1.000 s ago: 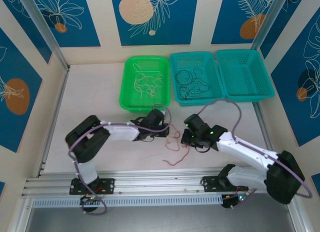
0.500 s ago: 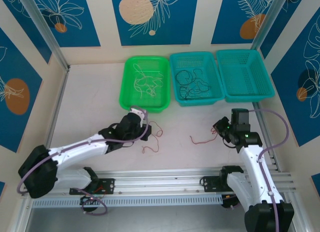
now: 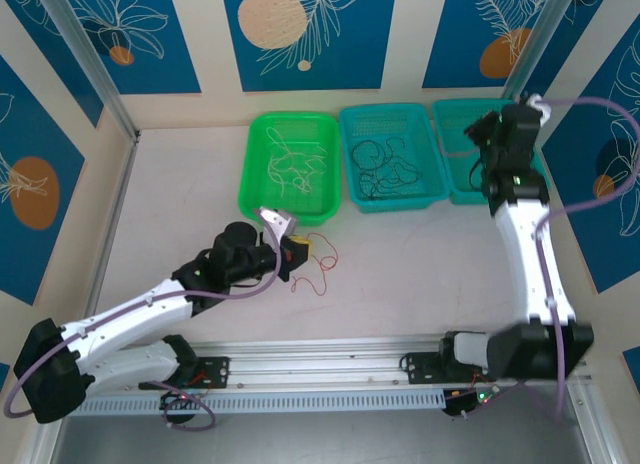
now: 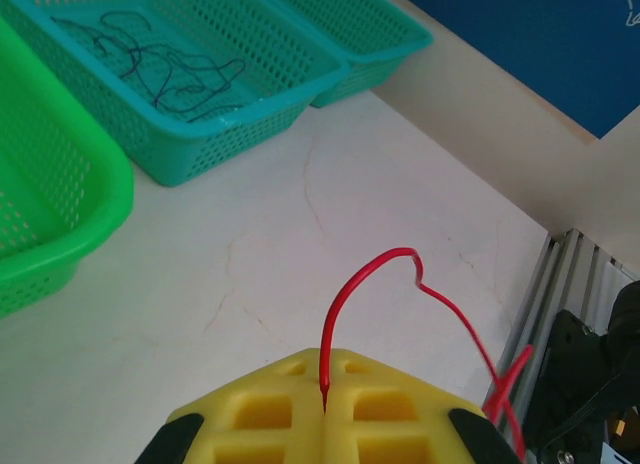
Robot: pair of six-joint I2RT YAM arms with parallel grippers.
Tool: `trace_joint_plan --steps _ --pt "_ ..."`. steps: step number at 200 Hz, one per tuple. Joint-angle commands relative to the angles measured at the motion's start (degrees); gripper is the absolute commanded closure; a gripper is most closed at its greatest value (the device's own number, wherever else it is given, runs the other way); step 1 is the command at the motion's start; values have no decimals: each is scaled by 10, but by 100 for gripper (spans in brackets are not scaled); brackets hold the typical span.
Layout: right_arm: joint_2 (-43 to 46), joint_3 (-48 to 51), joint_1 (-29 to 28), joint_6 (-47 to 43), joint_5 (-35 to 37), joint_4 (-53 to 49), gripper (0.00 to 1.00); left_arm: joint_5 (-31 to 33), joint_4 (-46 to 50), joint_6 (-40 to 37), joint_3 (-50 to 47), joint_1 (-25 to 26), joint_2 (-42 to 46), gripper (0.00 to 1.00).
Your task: Untangle the cables
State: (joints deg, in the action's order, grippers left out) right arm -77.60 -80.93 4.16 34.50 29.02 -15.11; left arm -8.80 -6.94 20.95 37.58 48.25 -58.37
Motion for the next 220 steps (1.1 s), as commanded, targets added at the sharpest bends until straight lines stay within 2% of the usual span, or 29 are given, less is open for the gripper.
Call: trace_joint_plan --steps 1,17,27,34,37,42,51,55,62,71,87,107,149,167,182,206,220 --pt "-108 -53 11 -131 142 72 100 -8 -29 -15 -3 1 18 100" --pt "-188 -104 32 -145 112 68 100 -1 -33 -12 -10 2 22 100" --pt "-242 -163 48 -126 61 1 100 1 -33 -12 -10 3 23 100" --pt "-281 -211 53 -111 53 -53 99 5 -30 -12 -8 3 22 100" --pt "-295 -233 56 -107 52 -75 93 7 -29 -12 -7 3 22 100" --pt "-322 -271 57 -102 51 -116 76 10 -26 -12 -5 3 22 100" --pt "-363 -346 57 -96 54 -200 31 12 -21 -13 0 4 21 100" --pt "-377 -376 55 -92 65 -234 16 13 -19 -13 2 4 21 100" --pt "-392 -409 51 -82 79 -275 3 13 -18 -13 6 4 21 100" --pt "-387 -406 48 -81 63 -284 2 13 -21 -13 9 5 17 100" --pt "-334 -343 46 -58 26 -261 2 8 -34 -7 17 5 3 100" --pt "-244 -235 45 -32 -63 -233 2 2 -41 2 43 6 -32 100" --pt "26 108 6 -21 -307 -89 8 26 -43 37 115 7 -111 100" --pt "136 243 -44 -28 -382 -21 11 40 -34 62 148 4 -140 100" --pt "201 318 -114 -59 -416 14 12 41 -24 75 175 2 -161 100" --pt "242 356 -213 -93 -419 -3 13 24 -6 90 211 -3 -188 100" --pt "246 392 -244 -86 -480 56 13 17 15 94 235 -6 -204 100"
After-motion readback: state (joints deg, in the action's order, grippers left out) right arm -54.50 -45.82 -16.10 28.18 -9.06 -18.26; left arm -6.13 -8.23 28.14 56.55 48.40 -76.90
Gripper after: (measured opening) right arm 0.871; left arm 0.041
